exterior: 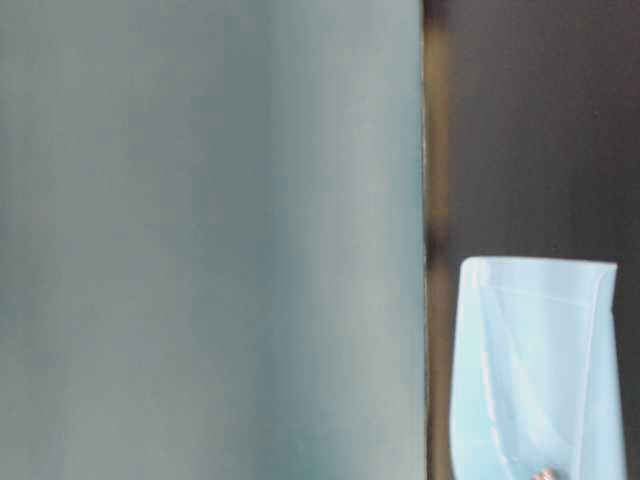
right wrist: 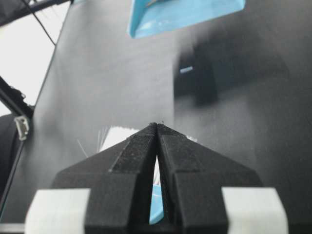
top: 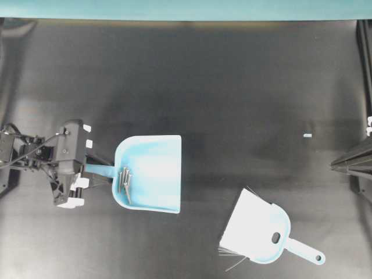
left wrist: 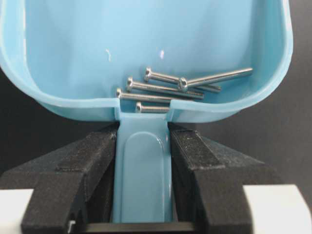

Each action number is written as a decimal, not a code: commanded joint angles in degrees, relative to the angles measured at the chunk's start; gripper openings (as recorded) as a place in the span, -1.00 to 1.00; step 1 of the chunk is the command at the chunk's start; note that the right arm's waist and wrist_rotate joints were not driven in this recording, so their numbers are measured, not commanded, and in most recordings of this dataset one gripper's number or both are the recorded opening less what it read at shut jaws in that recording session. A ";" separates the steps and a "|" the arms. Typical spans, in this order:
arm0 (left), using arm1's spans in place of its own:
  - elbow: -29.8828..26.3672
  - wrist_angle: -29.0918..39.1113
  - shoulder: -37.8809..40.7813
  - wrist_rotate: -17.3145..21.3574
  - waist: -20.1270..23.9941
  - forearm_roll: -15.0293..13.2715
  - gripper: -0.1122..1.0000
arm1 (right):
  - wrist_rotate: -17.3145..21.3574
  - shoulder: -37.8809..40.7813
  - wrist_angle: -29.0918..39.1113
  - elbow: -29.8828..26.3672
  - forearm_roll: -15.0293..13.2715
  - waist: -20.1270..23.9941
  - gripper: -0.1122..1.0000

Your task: Hold the dustpan with the left arm, while a human hand uses a hand brush to gather screws into the dustpan.

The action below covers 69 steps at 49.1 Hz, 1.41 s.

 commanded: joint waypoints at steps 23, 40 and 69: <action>-1.32 1.14 -2.46 -2.20 0.00 0.18 -0.28 | 0.00 0.26 -0.53 -0.26 0.09 0.00 -0.80; -1.23 2.64 -2.55 -2.20 -0.09 0.18 -0.28 | 0.09 0.26 -0.53 -0.26 0.09 0.00 -0.80; -1.23 4.39 -2.55 -1.85 -0.18 0.18 -0.28 | 0.00 0.26 -0.53 -0.35 0.09 0.00 -0.80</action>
